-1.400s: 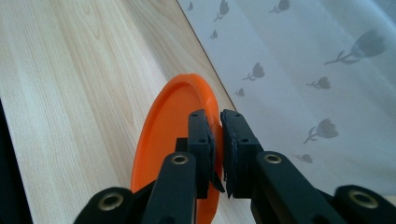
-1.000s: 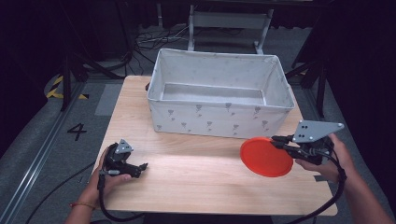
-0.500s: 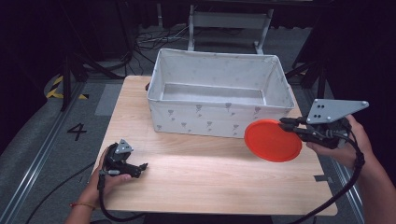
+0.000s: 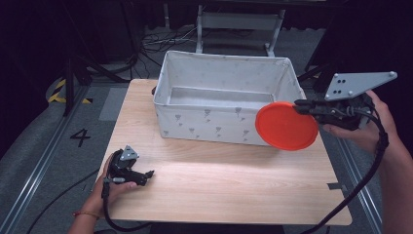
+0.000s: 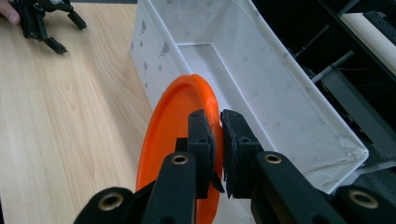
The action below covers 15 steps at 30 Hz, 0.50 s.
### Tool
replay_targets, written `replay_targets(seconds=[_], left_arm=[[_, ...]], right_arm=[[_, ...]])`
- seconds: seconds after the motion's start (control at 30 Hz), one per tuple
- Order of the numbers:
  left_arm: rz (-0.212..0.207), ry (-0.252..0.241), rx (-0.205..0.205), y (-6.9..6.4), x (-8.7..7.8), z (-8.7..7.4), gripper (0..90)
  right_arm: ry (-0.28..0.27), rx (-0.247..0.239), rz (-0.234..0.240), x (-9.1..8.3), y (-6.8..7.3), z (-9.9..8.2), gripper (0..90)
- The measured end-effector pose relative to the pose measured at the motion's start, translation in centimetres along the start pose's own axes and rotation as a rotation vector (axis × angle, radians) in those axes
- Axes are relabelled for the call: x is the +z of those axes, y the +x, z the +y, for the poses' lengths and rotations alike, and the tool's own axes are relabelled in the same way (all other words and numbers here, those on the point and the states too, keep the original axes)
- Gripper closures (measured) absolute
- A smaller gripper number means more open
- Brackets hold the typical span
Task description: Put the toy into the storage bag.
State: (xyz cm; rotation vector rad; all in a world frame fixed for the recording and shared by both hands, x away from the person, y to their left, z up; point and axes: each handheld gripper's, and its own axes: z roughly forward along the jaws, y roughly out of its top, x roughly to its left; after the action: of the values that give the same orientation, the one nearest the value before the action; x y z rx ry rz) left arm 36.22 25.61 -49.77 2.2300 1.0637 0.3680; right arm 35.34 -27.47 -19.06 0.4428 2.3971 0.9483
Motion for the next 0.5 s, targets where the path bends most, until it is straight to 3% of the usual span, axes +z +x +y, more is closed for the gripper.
replay_targets(seconds=[0.5], left_arm=[[0.0,0.0,0.0,0.0,0.0,0.0,0.1]], right_arm=[[0.005,0.024,-0.083,0.7,-5.1,3.5,83.0]])
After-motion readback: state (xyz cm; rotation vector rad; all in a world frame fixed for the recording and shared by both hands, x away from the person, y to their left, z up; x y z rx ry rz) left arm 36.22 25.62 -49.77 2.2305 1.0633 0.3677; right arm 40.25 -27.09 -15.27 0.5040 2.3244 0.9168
